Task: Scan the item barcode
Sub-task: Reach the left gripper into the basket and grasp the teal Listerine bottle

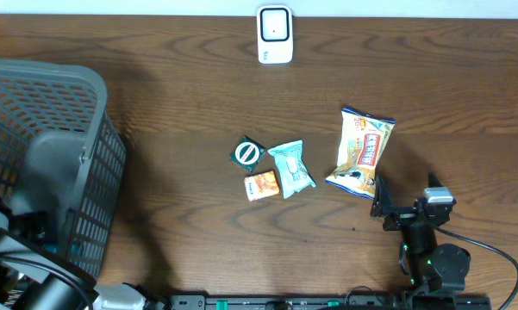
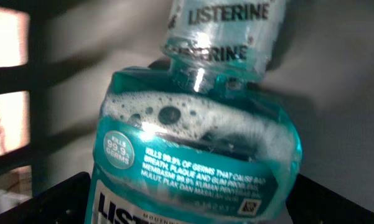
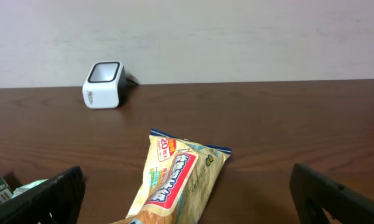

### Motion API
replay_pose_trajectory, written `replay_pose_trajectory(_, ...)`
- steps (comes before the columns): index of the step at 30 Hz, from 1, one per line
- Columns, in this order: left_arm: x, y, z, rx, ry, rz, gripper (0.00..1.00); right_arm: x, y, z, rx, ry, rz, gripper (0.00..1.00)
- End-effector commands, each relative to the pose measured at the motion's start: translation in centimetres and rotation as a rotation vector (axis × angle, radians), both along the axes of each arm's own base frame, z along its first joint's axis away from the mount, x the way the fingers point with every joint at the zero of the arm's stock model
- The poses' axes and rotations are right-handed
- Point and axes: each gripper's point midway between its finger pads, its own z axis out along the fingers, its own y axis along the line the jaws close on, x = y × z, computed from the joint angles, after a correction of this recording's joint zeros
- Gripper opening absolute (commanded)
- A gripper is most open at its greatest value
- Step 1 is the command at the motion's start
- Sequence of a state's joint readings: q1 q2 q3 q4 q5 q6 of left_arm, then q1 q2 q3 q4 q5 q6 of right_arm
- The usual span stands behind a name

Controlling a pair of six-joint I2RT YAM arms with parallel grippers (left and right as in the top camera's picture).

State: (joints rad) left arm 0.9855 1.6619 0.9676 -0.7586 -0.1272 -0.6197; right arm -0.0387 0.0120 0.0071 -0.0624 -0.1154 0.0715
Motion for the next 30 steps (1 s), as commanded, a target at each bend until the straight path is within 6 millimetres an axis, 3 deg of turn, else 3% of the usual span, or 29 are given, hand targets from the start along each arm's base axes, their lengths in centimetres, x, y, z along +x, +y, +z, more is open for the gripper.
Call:
replay_pose_trajectory(1, 0.8, -4.6, -4.2, -0.184, 0.017, -0.115, 0.98, 0.0, 0.2, -0.1, 0.009, 0.001, 0.005, 0.99)
replay_pose_trajectory(9, 3.1, -5.3, -4.3, -0.155, 0.005, -0.207, 0.98, 0.0, 0.2, -0.1, 0.009, 0.001, 0.005, 0.99)
replay_pose_trajectory(24, 1.1, -7.5, -5.6, -0.223, 0.051, -0.263, 0.98, 0.0, 0.2, -0.1, 0.009, 0.001, 0.005, 0.99)
replay_pose_trajectory(30, 0.0, -8.8, -7.1, -0.272, 0.085, -0.258, 0.97, 0.0, 0.2, -0.1, 0.009, 0.001, 0.005, 0.99)
